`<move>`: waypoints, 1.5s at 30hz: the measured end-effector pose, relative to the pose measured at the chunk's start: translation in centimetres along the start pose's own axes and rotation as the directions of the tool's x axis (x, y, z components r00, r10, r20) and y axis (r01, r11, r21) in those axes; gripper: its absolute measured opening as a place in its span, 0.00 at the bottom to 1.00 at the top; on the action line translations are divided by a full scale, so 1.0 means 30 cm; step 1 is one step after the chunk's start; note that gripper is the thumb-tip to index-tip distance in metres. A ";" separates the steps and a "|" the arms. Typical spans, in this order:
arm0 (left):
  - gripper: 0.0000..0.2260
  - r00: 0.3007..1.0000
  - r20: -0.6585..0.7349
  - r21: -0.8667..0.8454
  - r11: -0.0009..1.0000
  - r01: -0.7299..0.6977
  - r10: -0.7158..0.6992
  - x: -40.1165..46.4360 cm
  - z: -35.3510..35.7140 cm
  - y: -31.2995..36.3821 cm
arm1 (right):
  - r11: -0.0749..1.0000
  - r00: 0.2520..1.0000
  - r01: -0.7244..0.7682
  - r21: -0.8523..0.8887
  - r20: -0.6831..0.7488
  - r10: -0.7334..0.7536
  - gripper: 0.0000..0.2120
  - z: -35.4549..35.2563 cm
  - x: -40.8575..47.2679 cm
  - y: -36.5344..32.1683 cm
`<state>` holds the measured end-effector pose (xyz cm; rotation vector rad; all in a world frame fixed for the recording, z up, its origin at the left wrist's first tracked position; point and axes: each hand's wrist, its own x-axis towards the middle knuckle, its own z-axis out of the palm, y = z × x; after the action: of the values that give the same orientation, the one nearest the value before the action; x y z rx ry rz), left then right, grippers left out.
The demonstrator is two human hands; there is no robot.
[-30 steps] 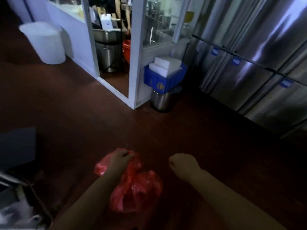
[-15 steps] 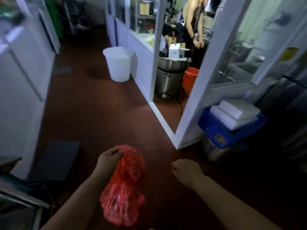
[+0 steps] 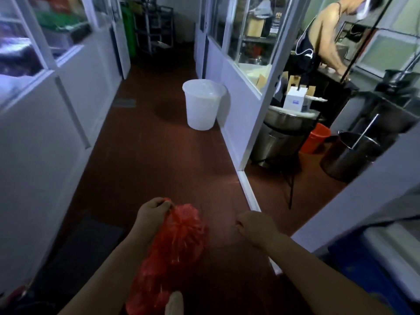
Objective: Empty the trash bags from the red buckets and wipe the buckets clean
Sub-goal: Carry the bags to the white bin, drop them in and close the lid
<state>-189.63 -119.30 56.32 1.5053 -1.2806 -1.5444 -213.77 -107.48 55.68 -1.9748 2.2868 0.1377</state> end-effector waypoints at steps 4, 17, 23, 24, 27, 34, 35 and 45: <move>0.09 0.999 0.022 -0.021 0.999 0.026 -0.026 0.321 0.042 0.152 | 1.000 1.000 -0.018 0.020 0.026 0.018 0.11 -0.081 0.341 0.064; 0.10 0.997 -0.056 -0.104 0.993 0.050 -0.056 1.407 0.294 0.551 | 0.996 1.000 0.006 0.089 0.017 -0.008 0.11 -0.131 1.473 0.438; 0.09 0.988 -0.132 -0.063 0.996 0.068 -0.076 1.920 0.398 0.796 | 0.994 0.993 0.089 0.069 0.069 -0.094 0.11 -0.265 2.099 0.636; 0.09 0.988 -0.135 -0.067 0.995 0.072 -0.081 1.992 0.404 0.835 | 0.993 0.991 0.097 0.059 0.083 -0.102 0.11 -0.296 2.196 0.658; 0.09 0.986 -0.139 -0.113 0.990 0.082 -0.097 2.210 0.425 0.938 | 0.993 0.988 0.118 0.030 0.099 -0.120 0.11 -0.376 2.476 0.711; 0.10 0.997 -0.075 -0.092 0.996 0.019 -0.026 2.816 0.520 1.144 | 0.996 0.992 0.070 0.058 0.104 -0.075 0.09 -0.451 3.112 0.787; 0.09 0.998 -0.056 -0.087 0.996 0.021 -0.026 2.902 0.527 1.174 | 0.997 0.993 0.048 0.060 0.104 -0.054 0.09 -0.460 3.192 0.795; 0.12 1.000 -0.009 0.118 0.993 0.025 -0.025 3.643 0.587 1.413 | 0.992 0.983 -0.071 0.105 0.175 0.052 0.08 -0.549 3.903 0.879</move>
<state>-231.70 -230.08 53.39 1.6048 -1.3743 -1.4999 -257.14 -220.59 54.51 -1.7663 2.1961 0.1754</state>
